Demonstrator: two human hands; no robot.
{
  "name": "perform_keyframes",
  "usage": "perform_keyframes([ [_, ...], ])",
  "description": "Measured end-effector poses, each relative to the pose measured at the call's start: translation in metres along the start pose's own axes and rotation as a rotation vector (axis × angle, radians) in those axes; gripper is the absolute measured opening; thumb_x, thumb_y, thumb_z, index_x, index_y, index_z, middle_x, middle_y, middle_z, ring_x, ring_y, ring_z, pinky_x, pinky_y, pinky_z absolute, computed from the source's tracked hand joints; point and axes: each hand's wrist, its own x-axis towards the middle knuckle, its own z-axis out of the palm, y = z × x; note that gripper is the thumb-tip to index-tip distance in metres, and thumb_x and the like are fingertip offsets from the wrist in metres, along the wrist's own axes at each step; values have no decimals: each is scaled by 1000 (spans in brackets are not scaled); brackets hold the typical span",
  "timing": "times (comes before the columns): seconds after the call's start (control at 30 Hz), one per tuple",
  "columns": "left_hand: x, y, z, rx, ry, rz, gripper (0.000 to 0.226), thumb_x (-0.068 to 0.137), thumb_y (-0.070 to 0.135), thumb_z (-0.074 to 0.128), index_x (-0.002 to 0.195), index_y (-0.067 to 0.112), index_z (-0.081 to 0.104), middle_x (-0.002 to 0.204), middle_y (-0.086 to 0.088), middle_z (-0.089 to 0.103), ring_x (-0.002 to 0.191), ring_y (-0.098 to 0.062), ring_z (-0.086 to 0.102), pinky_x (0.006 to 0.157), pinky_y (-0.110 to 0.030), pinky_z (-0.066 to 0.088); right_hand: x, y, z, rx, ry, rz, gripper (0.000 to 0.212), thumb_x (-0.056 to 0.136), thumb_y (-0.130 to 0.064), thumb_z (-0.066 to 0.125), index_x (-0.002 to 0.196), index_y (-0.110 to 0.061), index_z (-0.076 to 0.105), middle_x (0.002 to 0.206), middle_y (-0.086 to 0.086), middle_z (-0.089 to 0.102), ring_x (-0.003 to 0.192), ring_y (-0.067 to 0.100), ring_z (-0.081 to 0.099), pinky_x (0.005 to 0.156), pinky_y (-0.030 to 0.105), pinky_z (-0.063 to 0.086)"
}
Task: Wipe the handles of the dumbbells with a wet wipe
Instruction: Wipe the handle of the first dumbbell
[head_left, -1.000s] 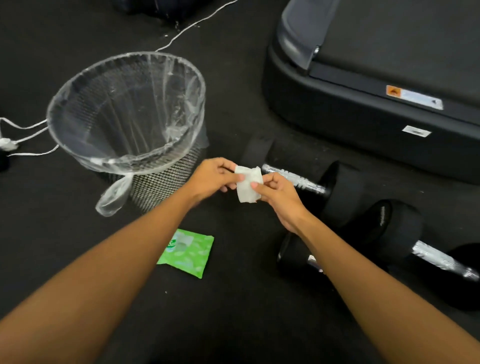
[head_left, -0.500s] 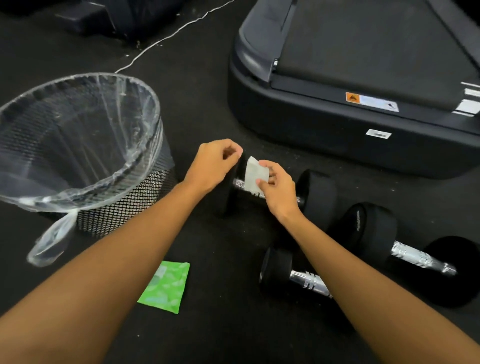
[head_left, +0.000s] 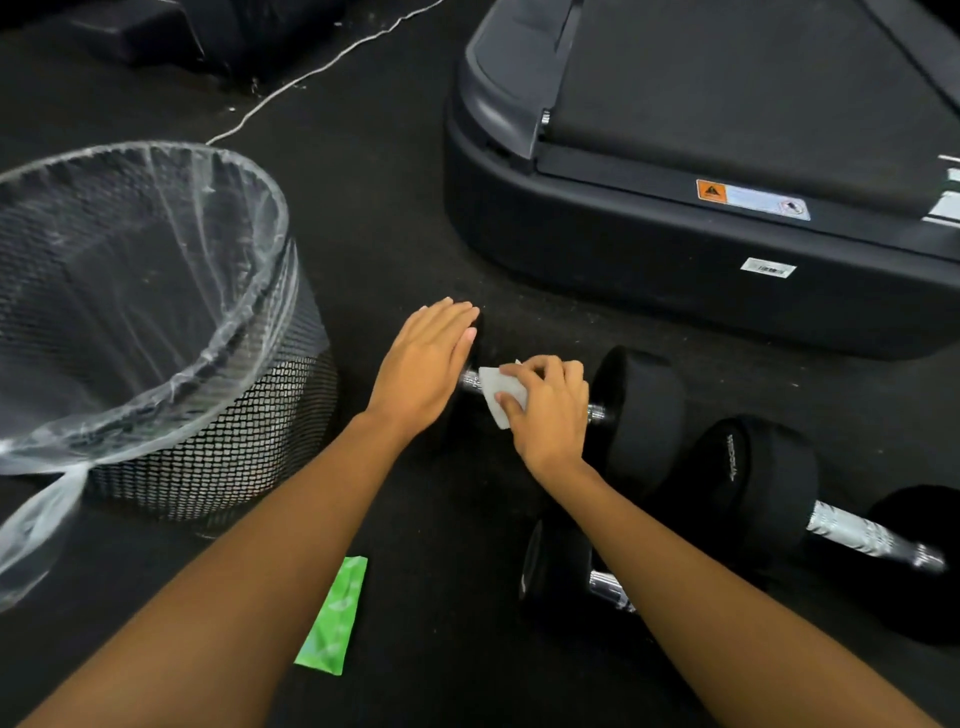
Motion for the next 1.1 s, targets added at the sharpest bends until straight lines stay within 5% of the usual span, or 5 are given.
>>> perform_keyframes([
  [0.27,-4,-1,8,37,113,19,41,99,25,29,128,9,53,131,-7,56,129,-18,43,110,-28,20,19,-6,14,39,16,-61,31,95,-37,45,120,-21,53,112,0,56,104,17,44,94,31,32],
  [0.53,-3,-1,8,45,144,16,45,98,27,26,126,9,55,128,-7,58,127,-18,46,110,-28,21,-9,-1,29,58,91,-304,30,82,-4,65,112,-2,61,120,15,59,116,29,53,106,41,37],
  [0.67,-3,0,10,36,144,14,44,98,27,26,126,9,55,128,-7,58,127,-18,46,110,-28,22,7,-5,22,96,-28,-268,30,91,-12,55,119,-4,57,120,11,62,112,21,57,114,32,21],
  [0.93,-2,-2,9,44,142,26,40,98,24,30,126,9,55,128,-7,58,127,-18,46,110,-28,22,43,-12,5,-61,-371,-218,30,101,-22,32,110,-8,57,106,10,63,104,24,57,110,35,24],
  [1.1,-2,-3,10,33,140,19,43,98,26,27,127,10,54,129,-6,57,128,-17,44,111,-30,23,21,-15,12,-158,-147,-333,29,89,-11,53,118,-5,54,113,10,61,109,21,54,113,32,19],
])
